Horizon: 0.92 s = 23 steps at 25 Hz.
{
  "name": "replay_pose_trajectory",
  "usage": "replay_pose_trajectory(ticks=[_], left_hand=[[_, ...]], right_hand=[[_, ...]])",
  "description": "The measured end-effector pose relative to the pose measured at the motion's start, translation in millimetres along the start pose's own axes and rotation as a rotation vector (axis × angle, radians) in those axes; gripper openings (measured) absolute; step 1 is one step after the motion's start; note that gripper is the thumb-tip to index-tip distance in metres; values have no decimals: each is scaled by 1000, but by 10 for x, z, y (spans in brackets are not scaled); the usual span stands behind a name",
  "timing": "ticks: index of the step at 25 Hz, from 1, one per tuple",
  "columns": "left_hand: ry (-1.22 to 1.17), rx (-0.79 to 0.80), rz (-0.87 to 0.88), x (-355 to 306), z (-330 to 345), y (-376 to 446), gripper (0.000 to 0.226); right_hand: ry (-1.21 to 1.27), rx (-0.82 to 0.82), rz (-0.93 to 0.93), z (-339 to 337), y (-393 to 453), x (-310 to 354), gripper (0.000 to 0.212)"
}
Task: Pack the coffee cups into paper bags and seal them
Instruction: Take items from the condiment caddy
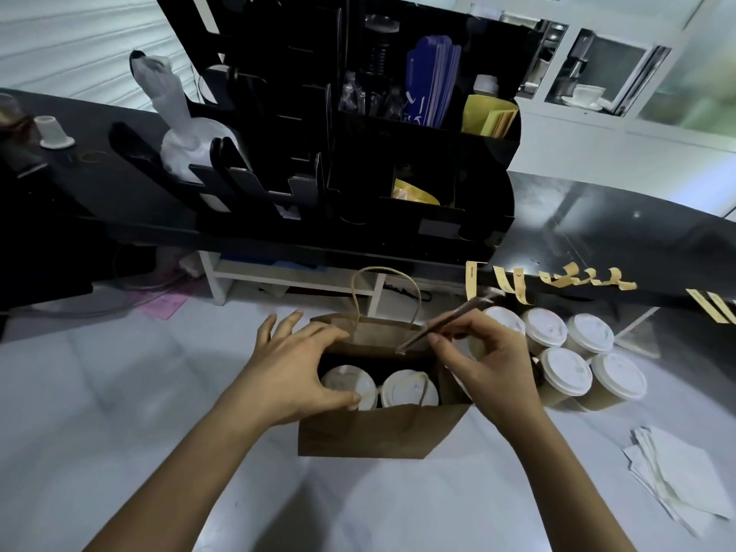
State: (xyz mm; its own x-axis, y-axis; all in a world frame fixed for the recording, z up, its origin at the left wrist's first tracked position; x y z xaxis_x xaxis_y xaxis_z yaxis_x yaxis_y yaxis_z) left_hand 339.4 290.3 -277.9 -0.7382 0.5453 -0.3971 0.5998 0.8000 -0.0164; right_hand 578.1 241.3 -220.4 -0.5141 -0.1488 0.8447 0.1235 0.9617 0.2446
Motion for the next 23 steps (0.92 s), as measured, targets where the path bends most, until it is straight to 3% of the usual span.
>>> replay_pose_trajectory(ticks=[3, 8, 12, 23], left_hand=[[-88, 7, -5, 18, 72, -23, 113], [-286, -14, -9, -18, 124, -60, 134], [-428, -85, -12, -35, 106, -87, 137], [-426, -106, -5, -22, 120, -89, 133]], right_hand=[[-262, 101, 54, 160, 71, -92, 20], [-777, 241, -228, 595, 198, 40, 24], [-1114, 333, -157, 893, 332, -135, 30], [-1098, 340, -52, 890, 344, -267, 26]])
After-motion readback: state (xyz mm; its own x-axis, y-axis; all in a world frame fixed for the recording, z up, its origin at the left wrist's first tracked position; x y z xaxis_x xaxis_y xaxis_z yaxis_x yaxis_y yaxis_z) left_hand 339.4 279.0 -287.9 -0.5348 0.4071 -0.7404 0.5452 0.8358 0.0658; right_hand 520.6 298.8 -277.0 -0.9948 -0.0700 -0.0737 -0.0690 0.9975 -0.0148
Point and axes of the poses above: each hand's wrist, its own y-axis towards the middle knuckle, its own z-axis out of the palm, x = y × z, the point moved 6 cm from there along y, towards the middle knuckle, and after that the axes turned 11 degrees about z, right-handed, at the moved point
